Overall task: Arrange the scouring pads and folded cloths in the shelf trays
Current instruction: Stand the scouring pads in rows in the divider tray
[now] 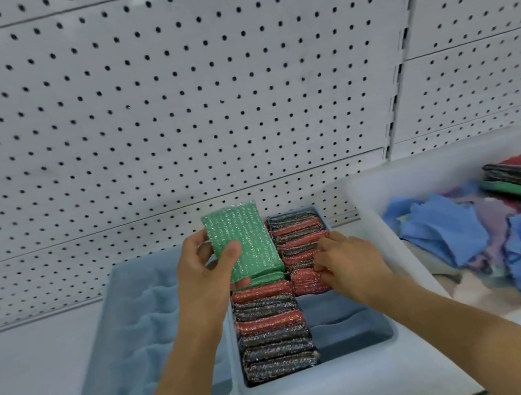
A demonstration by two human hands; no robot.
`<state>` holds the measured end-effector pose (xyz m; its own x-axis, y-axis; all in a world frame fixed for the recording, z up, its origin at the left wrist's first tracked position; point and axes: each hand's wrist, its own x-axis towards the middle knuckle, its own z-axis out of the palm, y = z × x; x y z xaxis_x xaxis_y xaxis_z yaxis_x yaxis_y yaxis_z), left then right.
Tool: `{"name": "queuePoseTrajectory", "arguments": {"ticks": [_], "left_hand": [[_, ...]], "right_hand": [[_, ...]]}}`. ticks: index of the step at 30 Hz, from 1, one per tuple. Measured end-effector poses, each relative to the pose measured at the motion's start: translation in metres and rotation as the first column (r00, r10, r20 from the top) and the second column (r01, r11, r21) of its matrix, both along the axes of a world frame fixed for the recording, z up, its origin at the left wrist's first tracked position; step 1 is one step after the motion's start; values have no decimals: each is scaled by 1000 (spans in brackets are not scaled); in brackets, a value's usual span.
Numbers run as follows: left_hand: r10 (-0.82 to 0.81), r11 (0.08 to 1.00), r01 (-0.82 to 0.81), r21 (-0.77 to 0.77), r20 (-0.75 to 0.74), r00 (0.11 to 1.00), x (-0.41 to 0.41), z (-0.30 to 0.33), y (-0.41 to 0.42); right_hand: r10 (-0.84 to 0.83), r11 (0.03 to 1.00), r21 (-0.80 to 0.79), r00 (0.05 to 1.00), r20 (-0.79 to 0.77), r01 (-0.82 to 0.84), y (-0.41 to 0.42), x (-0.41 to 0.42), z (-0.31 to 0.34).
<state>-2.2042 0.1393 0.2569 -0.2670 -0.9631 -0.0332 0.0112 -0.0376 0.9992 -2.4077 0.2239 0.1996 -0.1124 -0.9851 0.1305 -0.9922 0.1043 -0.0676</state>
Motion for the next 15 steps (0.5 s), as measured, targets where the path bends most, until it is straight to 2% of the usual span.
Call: {"name": "queuePoseTrajectory", "arguments": {"ticks": [2,4,7,11,15], "left_hand": [[-41,999,41,-19,45,998,0,-1,1],[-114,992,120,-49,104,988,-2,-1,3],[-257,948,294,-123,252,933,-11,-2,8],[-332,820,528,-219,570,752,-30,-5,20],[-195,686,679,-262,833,518,-51,-12,34]], "right_hand": [[-15,999,52,999,30,13,0,0,4],[-62,994,103,987,148,47,2,-3,10],[-119,993,60,921,372,104,9,-11,19],[-156,946,-126,763,627,297,21,-24,38],[-136,873,-221,652,746,435,32,-38,50]]}}
